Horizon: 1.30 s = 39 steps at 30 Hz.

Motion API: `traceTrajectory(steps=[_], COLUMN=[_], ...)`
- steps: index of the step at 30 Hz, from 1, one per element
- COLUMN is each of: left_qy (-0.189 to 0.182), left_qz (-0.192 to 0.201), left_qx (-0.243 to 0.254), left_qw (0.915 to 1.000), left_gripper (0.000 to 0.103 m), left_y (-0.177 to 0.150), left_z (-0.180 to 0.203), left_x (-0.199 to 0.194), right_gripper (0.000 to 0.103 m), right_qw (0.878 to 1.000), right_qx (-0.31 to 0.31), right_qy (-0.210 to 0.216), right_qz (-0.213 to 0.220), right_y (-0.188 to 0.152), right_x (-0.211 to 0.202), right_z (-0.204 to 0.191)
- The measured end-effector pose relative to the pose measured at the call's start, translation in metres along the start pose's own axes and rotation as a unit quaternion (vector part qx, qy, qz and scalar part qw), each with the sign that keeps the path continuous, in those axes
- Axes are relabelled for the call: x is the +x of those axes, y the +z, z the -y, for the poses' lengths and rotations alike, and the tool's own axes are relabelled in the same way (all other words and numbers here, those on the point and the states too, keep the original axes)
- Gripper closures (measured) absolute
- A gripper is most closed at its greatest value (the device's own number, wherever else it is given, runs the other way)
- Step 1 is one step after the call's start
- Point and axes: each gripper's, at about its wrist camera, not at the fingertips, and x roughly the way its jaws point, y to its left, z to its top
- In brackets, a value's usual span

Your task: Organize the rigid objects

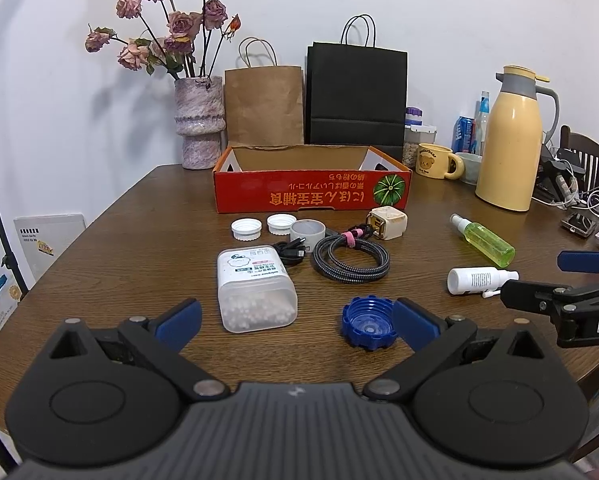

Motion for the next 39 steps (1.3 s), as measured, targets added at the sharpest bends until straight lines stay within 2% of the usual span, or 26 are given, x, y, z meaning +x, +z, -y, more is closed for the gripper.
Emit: traceTrajectory(steps=[39], left_qy=[-0.002], left_qz=[0.000], left_qx=[0.000], left_qw=[1.0000], left_gripper=[0.000], left_y=[0.0005], left_z=[0.0005], left_x=[0.0008], right_gripper=[0.000], right_qw=[1.000], right_qx=[-0.009], right_qy=[-0.003], right_qz=[0.008], right_y=[0.0015], right_x=[-0.0009], right_z=[-0.0024])
